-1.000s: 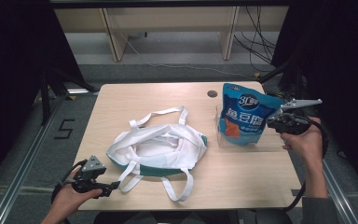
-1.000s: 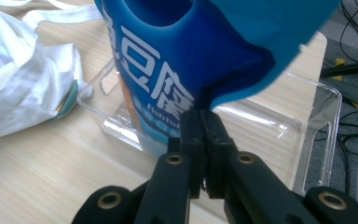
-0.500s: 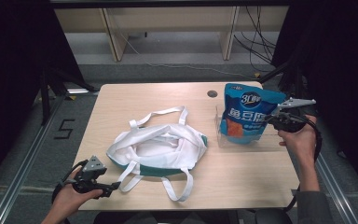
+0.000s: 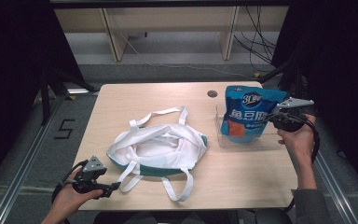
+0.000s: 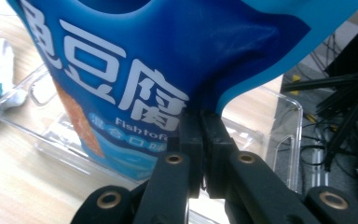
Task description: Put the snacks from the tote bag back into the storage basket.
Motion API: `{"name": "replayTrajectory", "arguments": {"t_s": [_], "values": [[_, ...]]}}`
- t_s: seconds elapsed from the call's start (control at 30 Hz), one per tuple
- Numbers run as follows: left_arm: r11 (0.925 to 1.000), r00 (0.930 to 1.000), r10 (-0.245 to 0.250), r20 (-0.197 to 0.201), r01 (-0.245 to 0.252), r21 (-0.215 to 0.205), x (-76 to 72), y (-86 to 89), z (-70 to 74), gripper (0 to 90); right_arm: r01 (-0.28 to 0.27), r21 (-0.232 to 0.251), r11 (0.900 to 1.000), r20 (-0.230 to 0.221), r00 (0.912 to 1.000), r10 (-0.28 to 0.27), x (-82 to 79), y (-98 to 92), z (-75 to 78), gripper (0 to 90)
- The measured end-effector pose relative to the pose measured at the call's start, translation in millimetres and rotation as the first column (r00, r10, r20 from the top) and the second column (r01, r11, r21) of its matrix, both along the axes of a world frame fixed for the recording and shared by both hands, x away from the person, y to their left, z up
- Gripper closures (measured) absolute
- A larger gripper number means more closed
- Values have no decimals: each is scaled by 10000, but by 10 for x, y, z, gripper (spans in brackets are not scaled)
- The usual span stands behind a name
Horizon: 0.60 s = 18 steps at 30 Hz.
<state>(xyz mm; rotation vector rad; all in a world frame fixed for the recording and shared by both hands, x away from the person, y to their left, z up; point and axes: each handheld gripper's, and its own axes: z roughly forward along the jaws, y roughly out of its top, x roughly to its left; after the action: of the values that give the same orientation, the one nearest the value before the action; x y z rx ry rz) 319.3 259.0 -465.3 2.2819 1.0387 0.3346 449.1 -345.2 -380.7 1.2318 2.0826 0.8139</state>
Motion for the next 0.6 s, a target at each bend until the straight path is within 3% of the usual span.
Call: {"name": "replayTrajectory", "arguments": {"t_s": [0.03,0.1,0.17,0.2,0.23,0.3,0.33,0.43,0.47,0.5,0.53,0.57,0.6], "values": [[10000,10000,7,-6,-7,-31,-2,0,0,224,-192,-251,9995,-89,9998,190,6,-13,-1,884],[10000,10000,34,-9,-34,-32,-1,1,-2,224,-52,-6,10000,-340,9994,52,0,7,-2,882],[9999,10000,84,-46,-84,-78,-3,-4,-2,224,-222,-152,9996,186,9996,225,26,-2,-39,882],[10000,10000,-8,6,8,0,1,0,0,224,-178,-56,9998,-43,9998,178,19,6,-30,881],[10000,10000,66,55,-65,-46,-2,-6,-8,224,-316,-225,9992,42,9995,317,26,-8,-36,879],[9999,9997,143,212,-141,-98,-5,-10,-19,224,99,186,9998,-258,9996,-94,2,27,-32,875],[9999,9997,131,188,-129,-101,-4,-9,-17,224,-165,-76,9998,-128,9998,164,14,2,-46,869],[9999,9997,129,190,-127,-105,-5,-9,-17,224,71,188,9998,-434,9990,-63,0,18,-34,863],[9999,9997,130,189,-128,-98,-5,-9,-16,224,-203,-146,9997,-334,9992,198,9,-11,-42,860],[9998,9997,141,195,-139,-111,-5,-11,-16,224,-137,-74,9999,-293,9995,135,7,-4,-52,856],[9999,9997,127,191,-125,-103,-5,-9,-14,224,-44,20,10000,-633,9980,45,-7,4,-35,848],[9999,9997,130,207,-128,-105,-6,-7,-14,224,-25,4,10000,-693,9976,25,-26,5,-40,848],[9997,9997,176,187,-173,-151,-8,-6,-15,224,-99,9,10000,-550,9984,99,-23,-5,-38,847]]}}
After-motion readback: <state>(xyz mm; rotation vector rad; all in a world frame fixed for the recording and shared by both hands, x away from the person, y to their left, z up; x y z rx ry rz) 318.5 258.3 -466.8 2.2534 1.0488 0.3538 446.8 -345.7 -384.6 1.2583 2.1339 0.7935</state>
